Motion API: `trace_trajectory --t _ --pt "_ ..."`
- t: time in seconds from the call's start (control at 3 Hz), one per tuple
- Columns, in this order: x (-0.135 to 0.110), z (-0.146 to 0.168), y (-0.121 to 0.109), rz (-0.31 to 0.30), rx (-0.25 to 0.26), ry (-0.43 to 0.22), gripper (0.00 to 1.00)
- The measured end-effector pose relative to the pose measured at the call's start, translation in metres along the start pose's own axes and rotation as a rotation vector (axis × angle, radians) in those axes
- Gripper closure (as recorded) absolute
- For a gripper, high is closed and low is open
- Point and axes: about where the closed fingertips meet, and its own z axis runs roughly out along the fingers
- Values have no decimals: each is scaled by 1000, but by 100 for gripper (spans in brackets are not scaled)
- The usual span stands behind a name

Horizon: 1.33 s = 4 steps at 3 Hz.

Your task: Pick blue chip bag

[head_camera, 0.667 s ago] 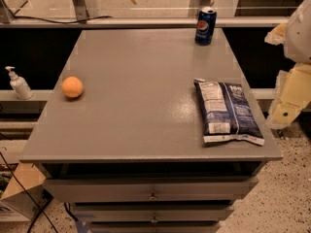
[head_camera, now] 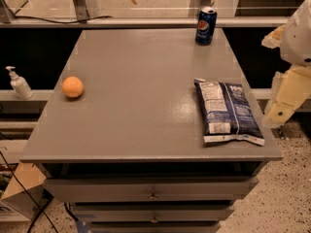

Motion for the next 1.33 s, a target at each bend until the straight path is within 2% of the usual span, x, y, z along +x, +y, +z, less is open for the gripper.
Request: trace_trajectory --t 0.33,0.67,1.33 --pt "-5 33 -9 11 -53 -79 0" --pt "-13 89 -19 15 -118 -140 0" --pt "-16 149 -21 30 -201 -139 0"
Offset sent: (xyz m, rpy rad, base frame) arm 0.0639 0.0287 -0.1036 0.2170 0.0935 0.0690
